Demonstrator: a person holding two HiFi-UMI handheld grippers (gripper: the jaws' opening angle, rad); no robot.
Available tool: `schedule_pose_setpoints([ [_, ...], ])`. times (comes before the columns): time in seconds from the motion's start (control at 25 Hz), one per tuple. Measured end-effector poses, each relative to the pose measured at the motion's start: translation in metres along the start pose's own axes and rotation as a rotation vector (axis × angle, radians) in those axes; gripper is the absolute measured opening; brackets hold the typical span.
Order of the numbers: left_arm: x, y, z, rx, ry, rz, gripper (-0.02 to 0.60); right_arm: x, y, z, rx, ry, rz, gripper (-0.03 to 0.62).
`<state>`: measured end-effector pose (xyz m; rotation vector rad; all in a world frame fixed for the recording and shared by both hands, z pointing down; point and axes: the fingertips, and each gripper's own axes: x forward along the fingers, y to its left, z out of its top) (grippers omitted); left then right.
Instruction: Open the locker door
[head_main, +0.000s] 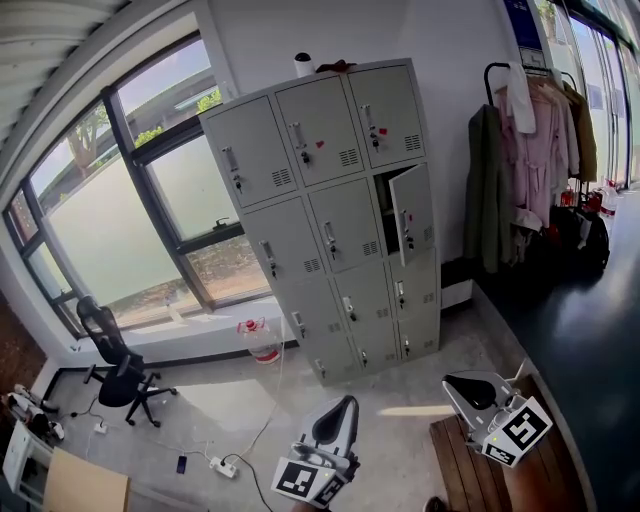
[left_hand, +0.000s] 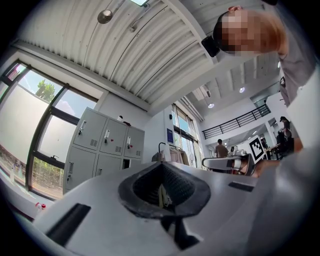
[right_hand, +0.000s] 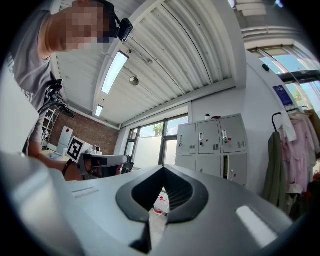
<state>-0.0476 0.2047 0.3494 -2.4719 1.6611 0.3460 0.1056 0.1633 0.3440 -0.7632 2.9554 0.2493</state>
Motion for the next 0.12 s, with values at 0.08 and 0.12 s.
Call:
schedule_pose_setpoints([
  [0.08, -0.0008, -0.0024, 0.0026, -0.002, 0.004, 0.000, 0.006, -0.0023, 0.0008, 0.0031, -0.001, 0.004, 0.000, -0.006],
  [0.12, -0.0013, -0.0035, 0.0038, -0.003, 0.008, 0.001, 0.006, -0.0034, 0.0013, 0.0050, -0.001, 0.006, 0.000, -0.007],
])
